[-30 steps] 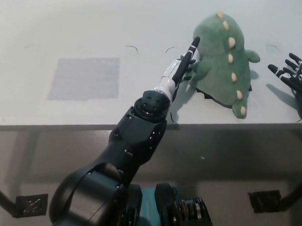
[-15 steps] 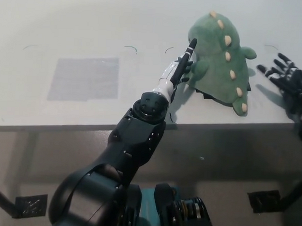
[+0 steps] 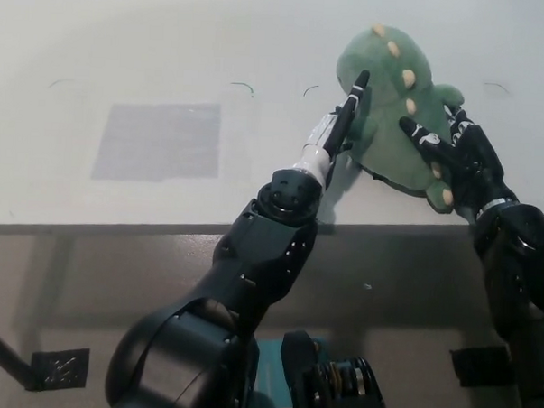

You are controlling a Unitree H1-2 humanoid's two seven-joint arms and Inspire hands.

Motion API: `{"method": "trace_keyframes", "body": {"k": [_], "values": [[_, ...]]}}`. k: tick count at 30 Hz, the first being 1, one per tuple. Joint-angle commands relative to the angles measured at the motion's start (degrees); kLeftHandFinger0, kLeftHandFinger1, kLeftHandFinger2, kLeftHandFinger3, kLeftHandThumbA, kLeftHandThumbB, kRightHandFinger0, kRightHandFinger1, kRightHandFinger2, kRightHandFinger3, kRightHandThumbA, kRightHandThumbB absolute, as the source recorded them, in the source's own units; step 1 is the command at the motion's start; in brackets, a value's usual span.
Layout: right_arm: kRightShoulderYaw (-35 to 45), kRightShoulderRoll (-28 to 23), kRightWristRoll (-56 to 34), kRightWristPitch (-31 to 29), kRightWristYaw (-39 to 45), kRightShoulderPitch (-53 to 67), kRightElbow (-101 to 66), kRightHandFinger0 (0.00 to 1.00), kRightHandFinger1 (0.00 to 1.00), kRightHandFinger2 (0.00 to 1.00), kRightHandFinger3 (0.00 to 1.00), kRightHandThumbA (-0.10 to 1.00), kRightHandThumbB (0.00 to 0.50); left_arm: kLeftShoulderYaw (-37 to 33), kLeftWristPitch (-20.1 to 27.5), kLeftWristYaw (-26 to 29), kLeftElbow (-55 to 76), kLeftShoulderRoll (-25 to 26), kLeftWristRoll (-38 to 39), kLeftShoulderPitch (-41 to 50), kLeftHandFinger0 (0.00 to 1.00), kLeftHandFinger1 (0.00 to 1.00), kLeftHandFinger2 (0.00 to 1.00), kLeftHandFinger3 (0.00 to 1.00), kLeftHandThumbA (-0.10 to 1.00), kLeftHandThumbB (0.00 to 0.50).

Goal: Use both hands to pick up a dinasour on the right side and move it to the left side

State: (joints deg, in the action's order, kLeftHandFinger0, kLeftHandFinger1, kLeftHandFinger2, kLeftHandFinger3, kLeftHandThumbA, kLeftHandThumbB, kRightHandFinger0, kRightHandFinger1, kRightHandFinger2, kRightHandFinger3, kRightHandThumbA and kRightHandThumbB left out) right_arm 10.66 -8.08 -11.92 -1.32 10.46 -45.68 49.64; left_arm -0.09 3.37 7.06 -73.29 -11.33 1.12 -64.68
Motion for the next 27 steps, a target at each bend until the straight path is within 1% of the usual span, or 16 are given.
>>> {"method": "trace_keyframes", "body": {"k": [1,4,5,6,8,12,13,15,16,17,18,21,23,24,26,27], "values": [[-1.3,1.8,0.0,-0.8,0.3,-2.7,-2.4,1.00,1.00,1.00,1.00,1.00,0.285,-0.1,-0.1,-1.0,-0.9,-4.4,0.4,-3.9,1.00,1.00,1.00,1.00,1.00,0.299],[-1.8,1.4,0.5,-0.7,-0.1,-2.9,-3.1,1.00,1.00,1.00,1.00,1.00,0.263,0.0,0.4,-1.2,-0.9,-4.8,0.3,-4.5,1.00,1.00,1.00,1.00,1.00,0.313],[-1.9,1.4,0.8,-0.3,-0.4,-3.0,-3.1,1.00,1.00,1.00,1.00,1.00,0.248,-0.1,0.7,-1.5,-0.8,-4.8,0.2,-4.6,1.00,1.00,1.00,1.00,1.00,0.291],[-1.9,1.4,0.7,-0.5,-0.4,-3.4,-2.7,1.00,1.00,1.00,1.00,1.00,0.232,-0.1,1.0,-1.7,-0.8,-4.7,0.1,-4.7,1.00,1.00,1.00,1.00,1.00,0.284],[-1.6,1.0,0.3,-0.8,-0.4,-3.4,-2.3,1.00,1.00,1.00,1.00,1.00,0.250,0.2,1.4,-2.1,-1.0,-4.9,0.5,-4.9,1.00,1.00,1.00,1.00,1.00,0.271],[-1.9,1.0,0.8,-0.7,-0.8,-3.1,-2.9,1.00,1.00,1.00,1.00,1.00,0.254,0.3,0.9,-2.7,-1.2,-4.6,0.5,-4.9,1.00,1.00,1.00,1.00,1.00,0.274],[-2.1,1.0,0.9,-0.6,-1.0,-3.0,-2.9,1.00,1.00,1.00,1.00,1.00,0.265,0.2,1.1,-2.7,-1.3,-4.6,0.5,-4.9,1.00,1.00,1.00,1.00,1.00,0.272],[-2.4,1.1,1.2,-0.9,-0.9,-3.0,-2.7,1.00,1.00,1.00,1.00,1.00,0.274,0.5,0.8,-2.5,-1.6,-4.5,0.6,-4.8,1.00,1.00,1.00,1.00,1.00,0.287],[-2.4,1.5,1.3,-1.7,-1.1,-3.0,-2.0,1.00,1.00,1.00,1.00,1.00,0.290,0.3,0.9,-2.5,-1.7,-4.2,0.4,-4.4,1.00,1.00,1.00,1.00,1.00,0.313],[-2.7,1.7,1.6,-1.3,-1.3,-2.9,-2.1,1.00,1.00,1.00,1.00,1.00,0.299,0.3,0.6,-2.5,-1.6,-4.0,0.3,-4.0,1.00,1.00,1.00,1.00,1.00,0.310],[-2.6,2.0,1.6,-1.4,-1.6,-2.8,-2.1,1.00,1.00,1.00,1.00,1.00,0.297,0.3,0.4,-2.6,-1.5,-3.9,0.3,-3.8,1.00,1.00,1.00,1.00,1.00,0.321],[-2.7,2.7,1.7,-2.2,-2.0,-2.3,-1.8,1.00,1.00,1.00,1.00,1.00,0.289,0.4,0.4,-2.8,-1.6,-3.8,0.5,-3.2,1.00,1.00,1.00,1.00,1.00,0.318],[-2.6,3.0,1.6,-1.9,-2.3,-2.1,-1.9,1.00,1.00,1.00,1.00,1.00,0.291,0.4,-0.1,-2.7,-1.5,-3.5,0.5,-2.8,1.00,1.00,1.00,1.00,1.00,0.330],[-2.8,3.3,1.9,-1.6,-2.8,-1.7,-2.2,1.00,1.00,1.00,1.00,1.00,0.279,0.8,-0.4,-2.7,-1.3,-3.5,0.9,-2.3,1.00,1.00,1.00,1.00,1.00,0.341],[-2.6,3.7,1.7,-1.9,-3.0,-1.5,-1.9,1.00,1.00,1.00,1.00,1.00,0.280,1.4,-0.4,-3.1,-1.2,-3.6,1.4,-1.8,1.00,1.00,1.00,1.00,1.00,0.337],[-3.1,4.4,2.2,-1.3,-3.4,-1.1,-1.3,1.00,1.00,1.00,1.00,1.00,0.316,1.2,-0.2,-3.5,-1.1,-3.3,1.2,-0.7,1.00,1.00,1.00,1.00,1.00,0.324]]}}
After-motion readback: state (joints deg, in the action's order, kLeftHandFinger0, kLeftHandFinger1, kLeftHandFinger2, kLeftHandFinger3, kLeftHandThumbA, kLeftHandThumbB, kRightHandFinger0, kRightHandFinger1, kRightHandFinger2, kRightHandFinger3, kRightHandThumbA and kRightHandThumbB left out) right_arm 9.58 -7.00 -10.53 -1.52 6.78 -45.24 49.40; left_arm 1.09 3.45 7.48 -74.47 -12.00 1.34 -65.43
